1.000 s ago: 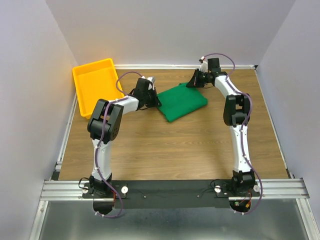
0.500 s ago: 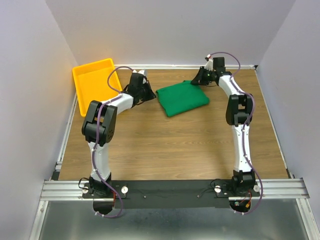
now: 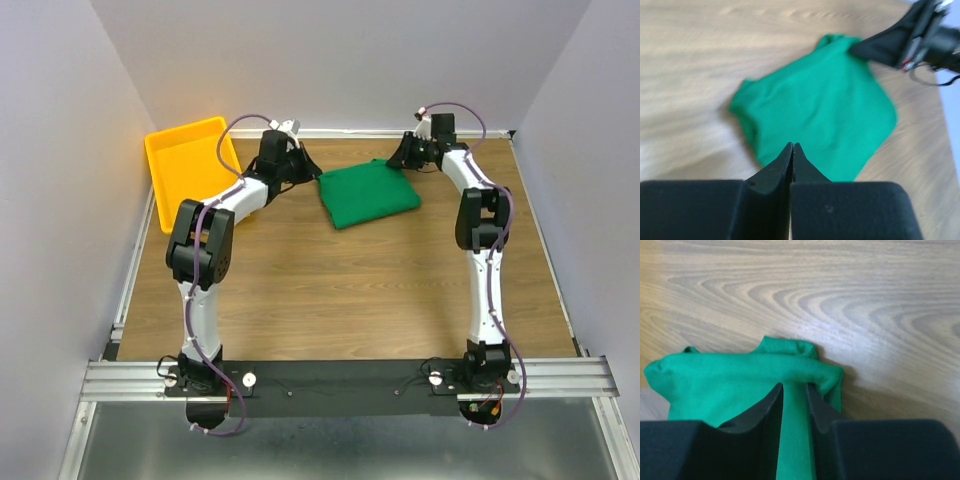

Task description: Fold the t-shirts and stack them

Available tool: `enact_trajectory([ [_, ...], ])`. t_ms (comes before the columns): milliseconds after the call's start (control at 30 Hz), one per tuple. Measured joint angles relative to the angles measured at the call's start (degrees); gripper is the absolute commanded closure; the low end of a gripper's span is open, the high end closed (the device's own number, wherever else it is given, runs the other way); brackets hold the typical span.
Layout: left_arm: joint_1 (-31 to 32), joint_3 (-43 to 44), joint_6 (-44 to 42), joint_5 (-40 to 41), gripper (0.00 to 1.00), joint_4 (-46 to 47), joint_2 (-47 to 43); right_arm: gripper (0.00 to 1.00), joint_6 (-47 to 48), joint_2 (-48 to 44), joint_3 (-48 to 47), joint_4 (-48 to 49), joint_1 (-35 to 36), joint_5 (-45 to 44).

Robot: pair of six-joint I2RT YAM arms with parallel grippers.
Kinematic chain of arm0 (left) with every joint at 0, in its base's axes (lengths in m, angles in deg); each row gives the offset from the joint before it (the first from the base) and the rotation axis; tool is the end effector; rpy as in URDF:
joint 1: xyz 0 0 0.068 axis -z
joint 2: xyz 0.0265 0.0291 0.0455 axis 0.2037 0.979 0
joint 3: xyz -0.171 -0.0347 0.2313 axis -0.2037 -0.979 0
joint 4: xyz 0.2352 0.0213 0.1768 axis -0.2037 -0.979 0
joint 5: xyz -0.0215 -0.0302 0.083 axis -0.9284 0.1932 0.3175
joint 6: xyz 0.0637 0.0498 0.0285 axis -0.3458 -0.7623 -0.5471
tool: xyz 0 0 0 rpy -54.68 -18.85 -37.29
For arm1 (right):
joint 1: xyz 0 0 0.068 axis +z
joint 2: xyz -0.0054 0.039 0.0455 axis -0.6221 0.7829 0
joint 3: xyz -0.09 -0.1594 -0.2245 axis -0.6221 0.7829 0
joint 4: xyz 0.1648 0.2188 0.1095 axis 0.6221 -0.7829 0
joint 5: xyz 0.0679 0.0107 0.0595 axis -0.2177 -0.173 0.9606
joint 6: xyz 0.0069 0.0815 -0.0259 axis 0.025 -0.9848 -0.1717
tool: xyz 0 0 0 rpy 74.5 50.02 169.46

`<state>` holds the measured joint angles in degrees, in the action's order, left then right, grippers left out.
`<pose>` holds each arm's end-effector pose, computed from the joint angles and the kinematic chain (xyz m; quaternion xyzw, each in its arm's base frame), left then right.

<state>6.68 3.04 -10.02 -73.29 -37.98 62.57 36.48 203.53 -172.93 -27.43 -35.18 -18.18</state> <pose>0.5135 -0.1966 0.1934 -0.0360 0.8406 -0.3570 0.4057 0.6476 0.0793 0.1195 -0.0262 0.8815 0.3241 0.3423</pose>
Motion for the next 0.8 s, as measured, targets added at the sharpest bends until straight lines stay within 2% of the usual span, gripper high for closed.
enact_trajectory([
  [300,1.1,5.8,3.0,-1.3,0.87,2.4,6.6,0.62,5.7,-11.5,10.6,0.2,-0.3,1.5],
  [467,1.1,7.9,5.4,-1.7,0.87,2.2,11.1,0.59,7.0,-21.0,20.3,1.5,-0.6,12.7],
  [600,1.1,10.2,6.8,-1.7,0.88,1.8,13.4,0.59,6.8,-22.4,26.6,2.2,-0.6,21.7],
  [800,1.0,12.5,8.6,-1.7,0.88,1.6,14.7,0.61,5.3,-20.9,32.8,1.2,-0.7,20.8],
])
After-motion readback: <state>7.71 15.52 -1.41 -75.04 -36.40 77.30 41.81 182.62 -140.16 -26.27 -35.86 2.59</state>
